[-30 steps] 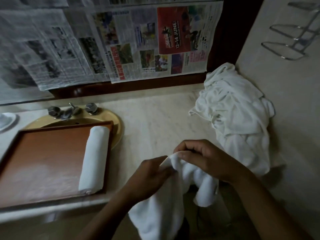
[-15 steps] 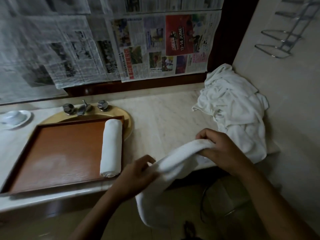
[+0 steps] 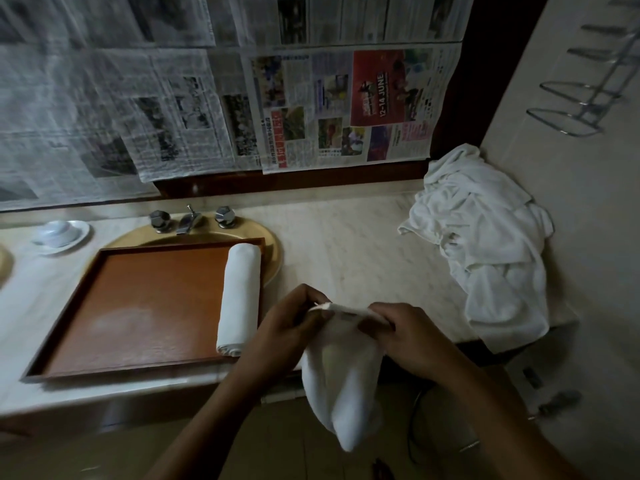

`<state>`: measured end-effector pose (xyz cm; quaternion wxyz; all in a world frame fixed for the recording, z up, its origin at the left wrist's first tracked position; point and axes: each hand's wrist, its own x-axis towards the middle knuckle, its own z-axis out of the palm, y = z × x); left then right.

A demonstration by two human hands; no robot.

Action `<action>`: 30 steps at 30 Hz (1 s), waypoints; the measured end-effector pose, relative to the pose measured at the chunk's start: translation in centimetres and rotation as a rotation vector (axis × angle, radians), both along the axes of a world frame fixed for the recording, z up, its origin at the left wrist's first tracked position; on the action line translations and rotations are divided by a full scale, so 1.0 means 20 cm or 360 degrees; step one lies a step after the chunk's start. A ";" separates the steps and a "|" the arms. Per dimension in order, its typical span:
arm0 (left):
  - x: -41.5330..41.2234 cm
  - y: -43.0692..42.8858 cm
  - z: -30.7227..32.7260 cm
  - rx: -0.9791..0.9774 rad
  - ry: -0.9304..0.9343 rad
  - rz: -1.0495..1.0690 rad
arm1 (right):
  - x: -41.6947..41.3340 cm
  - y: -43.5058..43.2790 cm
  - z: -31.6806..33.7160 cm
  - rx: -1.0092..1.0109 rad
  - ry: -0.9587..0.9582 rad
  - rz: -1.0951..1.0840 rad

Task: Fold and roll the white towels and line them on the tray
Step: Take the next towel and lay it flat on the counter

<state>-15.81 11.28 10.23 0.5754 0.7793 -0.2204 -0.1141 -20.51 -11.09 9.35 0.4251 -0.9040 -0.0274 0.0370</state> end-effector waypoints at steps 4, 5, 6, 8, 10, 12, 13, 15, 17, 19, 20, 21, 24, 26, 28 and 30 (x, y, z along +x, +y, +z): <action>-0.03 0.00 0.00 -0.0026 0.0034 -0.0021 | 0.03 0.03 0.02 0.0166 -0.0102 -0.0030; -0.03 0.00 0.02 -0.0079 0.0042 0.0048 | 0.03 0.03 0.03 0.0195 -0.0068 -0.0006; -0.02 0.00 0.03 -0.0118 0.0050 0.0132 | 0.03 0.03 0.03 0.0220 0.0020 0.0029; 0.01 0.02 0.04 -0.0143 0.0052 0.0284 | 0.02 0.01 0.01 0.0136 0.0254 0.0096; 0.04 0.05 0.02 -0.0144 0.0062 0.0379 | 0.01 -0.03 -0.09 -0.0079 0.0464 0.0092; 0.08 0.10 -0.04 -0.0116 0.0062 0.0436 | -0.02 -0.08 -0.21 -0.0142 0.0570 0.0003; 0.09 0.13 -0.09 -0.0097 0.0067 0.0457 | -0.04 -0.12 -0.28 -0.0162 0.0585 -0.0046; 0.10 0.18 -0.20 -0.0054 0.0118 0.0498 | -0.08 -0.21 -0.44 -0.0194 0.0585 -0.0124; 0.08 0.22 -0.31 0.0069 0.0186 0.0498 | -0.12 -0.31 -0.55 -0.0321 0.0633 -0.0161; 0.02 0.25 -0.43 0.0190 0.0273 0.0455 | -0.17 -0.41 -0.60 -0.0399 0.0660 -0.0132; -0.01 0.26 -0.48 0.0224 0.0324 0.0435 | -0.19 -0.46 -0.62 -0.0431 0.0668 -0.0138; -0.04 0.27 -0.52 0.0244 0.0374 0.0420 | -0.20 -0.51 -0.62 -0.0467 0.0656 -0.0131; -0.09 0.26 -0.61 0.0311 0.0437 0.0395 | -0.21 -0.65 -0.61 -0.0519 0.0658 -0.0146; -0.08 0.24 -0.63 0.0342 0.0460 0.0416 | -0.17 -0.74 -0.62 -0.0502 0.0583 -0.0200; -0.02 0.19 -0.63 0.0367 0.0474 0.0451 | -0.10 -0.81 -0.60 -0.0445 0.0479 -0.0315; 0.06 0.12 -0.61 0.0340 0.0490 0.0511 | -0.01 -0.86 -0.58 -0.0372 0.0390 -0.0448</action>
